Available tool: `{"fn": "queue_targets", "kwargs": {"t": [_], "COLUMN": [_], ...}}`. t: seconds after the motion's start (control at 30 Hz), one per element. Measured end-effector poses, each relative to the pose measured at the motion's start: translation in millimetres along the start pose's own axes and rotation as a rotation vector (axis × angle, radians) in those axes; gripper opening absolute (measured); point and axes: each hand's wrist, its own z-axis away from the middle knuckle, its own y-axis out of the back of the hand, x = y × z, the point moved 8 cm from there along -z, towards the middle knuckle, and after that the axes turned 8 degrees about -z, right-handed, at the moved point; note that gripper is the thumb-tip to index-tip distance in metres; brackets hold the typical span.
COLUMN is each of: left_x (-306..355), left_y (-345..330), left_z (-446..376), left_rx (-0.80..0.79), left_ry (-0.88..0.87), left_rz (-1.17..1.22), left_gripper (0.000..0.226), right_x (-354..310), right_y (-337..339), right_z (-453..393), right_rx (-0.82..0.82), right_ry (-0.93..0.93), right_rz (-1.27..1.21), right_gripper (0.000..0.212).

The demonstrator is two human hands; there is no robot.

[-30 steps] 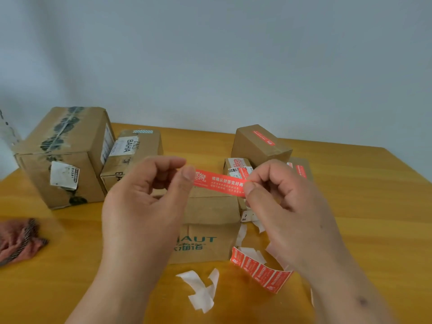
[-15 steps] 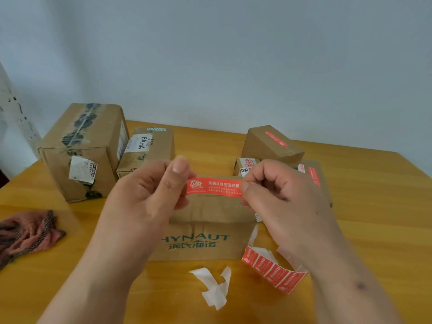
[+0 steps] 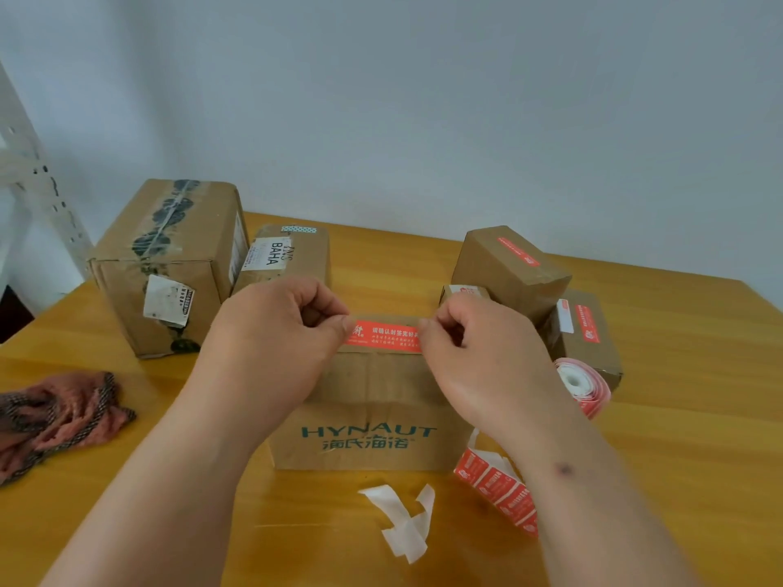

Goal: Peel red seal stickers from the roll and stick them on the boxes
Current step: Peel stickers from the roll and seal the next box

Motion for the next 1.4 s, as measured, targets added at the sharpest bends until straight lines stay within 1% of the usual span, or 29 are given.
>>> {"fn": "queue_targets", "kwargs": {"t": [0.23,0.5,0.67,0.93,1.3,1.4], "left_x": [-1.5,-1.4,-1.0,1.7,4.0,2.5], "left_y": [-10.5,-15.2,-16.0,-18.8,-19.3,-17.8], "left_z": [-7.5,-7.0,-6.6,-6.1,-6.6,-6.8], "left_rx": [-0.029,-0.023,-0.002,0.024,0.019,0.016], "left_ry": [0.011,0.018,0.001,-0.033,-0.059,-0.059], "left_rz": [-0.144,-0.242,-0.267,-0.315,-0.342,-0.346], "left_gripper": [0.014,0.015,0.014,0.014,0.011,0.012], "right_x": [-0.4,2.5,0.1,-4.4,-4.2,4.0], "right_y": [-9.9,-15.5,-17.9,-16.5,-9.8,1.3], "right_z": [-6.8,-8.5,-9.2,-10.7,-14.2,-15.6], "right_rx": [0.030,0.000,-0.007,-0.024,-0.023,0.000], "right_ry": [0.042,0.044,0.055,0.045,-0.039,-0.105], "right_rz": [0.190,0.234,0.244,0.328,0.450,0.466], "right_gripper": [0.024,0.024,0.024,0.026,0.044,0.053]}}
